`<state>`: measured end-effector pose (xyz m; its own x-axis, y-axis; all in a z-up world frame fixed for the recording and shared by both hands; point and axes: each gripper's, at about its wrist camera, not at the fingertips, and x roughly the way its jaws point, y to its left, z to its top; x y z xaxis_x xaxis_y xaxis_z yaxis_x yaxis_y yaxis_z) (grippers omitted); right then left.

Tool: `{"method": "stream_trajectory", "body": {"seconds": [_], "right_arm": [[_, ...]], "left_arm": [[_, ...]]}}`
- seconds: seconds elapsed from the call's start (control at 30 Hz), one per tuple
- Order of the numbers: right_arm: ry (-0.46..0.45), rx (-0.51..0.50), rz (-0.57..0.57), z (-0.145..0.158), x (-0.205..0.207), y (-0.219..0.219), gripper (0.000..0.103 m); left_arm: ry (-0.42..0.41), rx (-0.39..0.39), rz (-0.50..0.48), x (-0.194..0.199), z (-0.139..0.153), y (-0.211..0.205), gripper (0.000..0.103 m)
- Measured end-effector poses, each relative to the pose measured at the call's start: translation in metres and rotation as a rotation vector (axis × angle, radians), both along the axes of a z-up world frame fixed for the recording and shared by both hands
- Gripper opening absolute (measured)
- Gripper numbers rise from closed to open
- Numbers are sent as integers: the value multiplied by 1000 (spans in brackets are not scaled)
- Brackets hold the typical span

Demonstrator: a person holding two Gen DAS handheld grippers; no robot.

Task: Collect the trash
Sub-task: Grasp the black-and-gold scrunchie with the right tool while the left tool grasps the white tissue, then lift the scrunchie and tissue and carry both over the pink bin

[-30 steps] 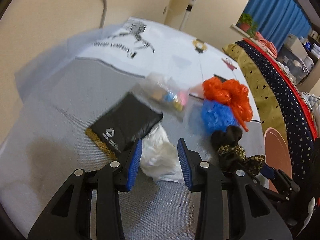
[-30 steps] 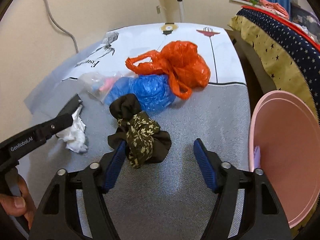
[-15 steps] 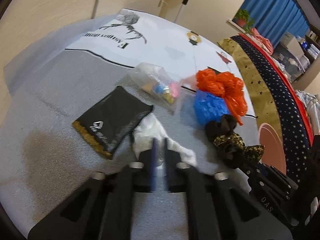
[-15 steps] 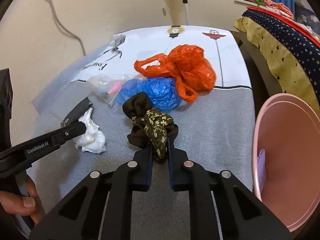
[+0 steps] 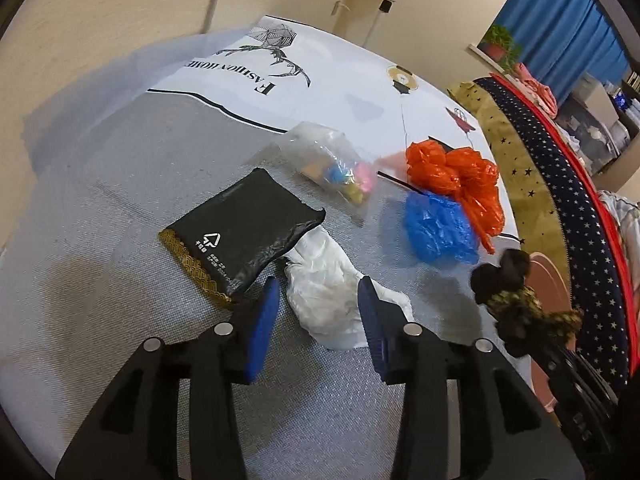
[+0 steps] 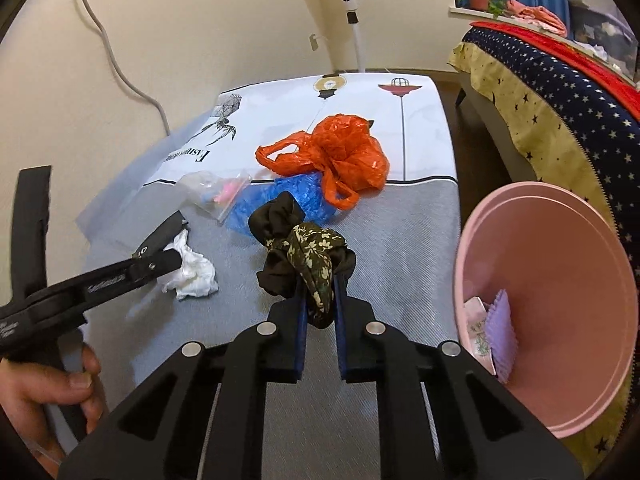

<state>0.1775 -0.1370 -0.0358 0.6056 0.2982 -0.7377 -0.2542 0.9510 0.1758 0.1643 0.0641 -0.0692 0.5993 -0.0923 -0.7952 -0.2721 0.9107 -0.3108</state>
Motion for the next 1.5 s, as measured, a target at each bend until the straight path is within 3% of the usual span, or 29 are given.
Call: {"method": "stream_trajectory", "body": {"seconds": [0.13, 0.27, 0.3, 0.5, 0.73, 1.13, 1.5], "right_arm": [[-4, 9, -22, 5, -6, -12, 12], [-18, 14, -41, 11, -10, -21, 12], [-22, 16, -44, 13, -12, -22, 12], [-46, 16, -68, 20, -17, -30, 12], [-71, 1, -91, 28, -25, -34, 12], [-181, 15, -159, 64, -50, -58, 12], [-222, 43, -207, 102, -54, -81, 12]], "left_arm": [[23, 3, -22, 6, -8, -9, 40], [2, -17, -63, 7, -6, -17, 19], [-12, -18, -77, 6, -2, -20, 17], [-88, 29, -129, -3, 23, -32, 15], [-136, 20, -134, -11, 38, -30, 15], [-236, 40, -183, -25, 66, -45, 15], [-291, 50, -216, -28, 84, -58, 15]]}}
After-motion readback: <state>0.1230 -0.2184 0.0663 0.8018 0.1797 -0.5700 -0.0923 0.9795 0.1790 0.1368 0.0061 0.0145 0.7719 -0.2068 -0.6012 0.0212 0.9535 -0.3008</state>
